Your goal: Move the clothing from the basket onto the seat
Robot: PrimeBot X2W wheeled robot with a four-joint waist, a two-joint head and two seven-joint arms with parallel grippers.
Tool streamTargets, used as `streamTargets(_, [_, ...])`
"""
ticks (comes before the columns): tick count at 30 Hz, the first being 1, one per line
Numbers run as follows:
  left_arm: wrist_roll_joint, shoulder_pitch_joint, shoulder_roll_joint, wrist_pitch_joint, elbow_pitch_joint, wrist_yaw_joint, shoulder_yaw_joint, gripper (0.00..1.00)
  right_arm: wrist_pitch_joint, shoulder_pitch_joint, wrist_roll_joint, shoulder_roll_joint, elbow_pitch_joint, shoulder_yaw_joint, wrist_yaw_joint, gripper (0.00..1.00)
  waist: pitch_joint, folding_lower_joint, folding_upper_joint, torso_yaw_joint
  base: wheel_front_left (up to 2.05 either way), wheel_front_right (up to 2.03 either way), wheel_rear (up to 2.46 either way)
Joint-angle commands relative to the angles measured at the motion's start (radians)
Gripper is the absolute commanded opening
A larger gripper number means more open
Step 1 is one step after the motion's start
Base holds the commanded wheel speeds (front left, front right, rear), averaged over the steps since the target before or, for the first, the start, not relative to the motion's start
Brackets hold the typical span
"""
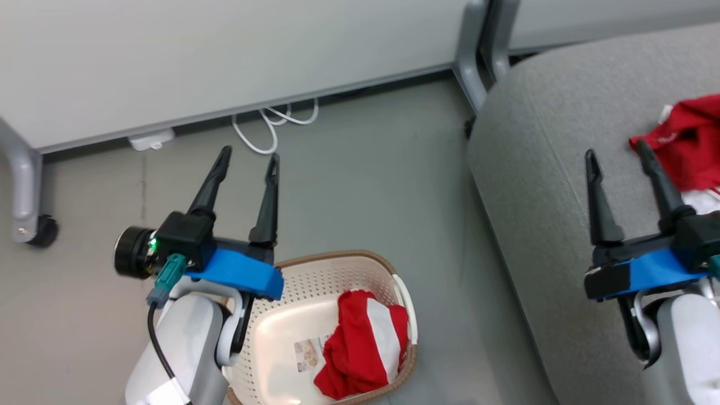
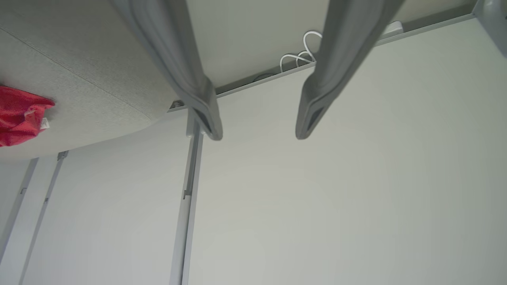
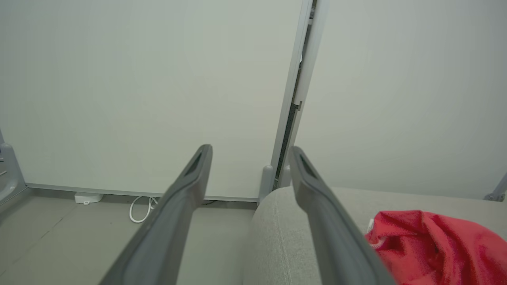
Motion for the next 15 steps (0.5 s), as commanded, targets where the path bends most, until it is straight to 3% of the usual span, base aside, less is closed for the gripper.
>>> streamTargets(1, [0.014, 0.026, -0.005, -0.002, -0.007, -0.004, 0.027, 1.00, -0.004, 0.021, 0.002, 0.006, 0.007, 0.014, 0.000, 1.00, -0.057, 0.0002, 0.0000, 0.058, 0.00, 0.00, 0.00])
streamTargets(15, [0.129, 0.260, -0.049, -0.003, -0.103, -0.049, 0.246, 1.00, -0.004, 0.138, 0.024, 0.060, 0.032, 0.059, 0.000, 1.00, -0.177, 0.0002, 0.0000, 0.142, 0.00, 0.00, 0.00])
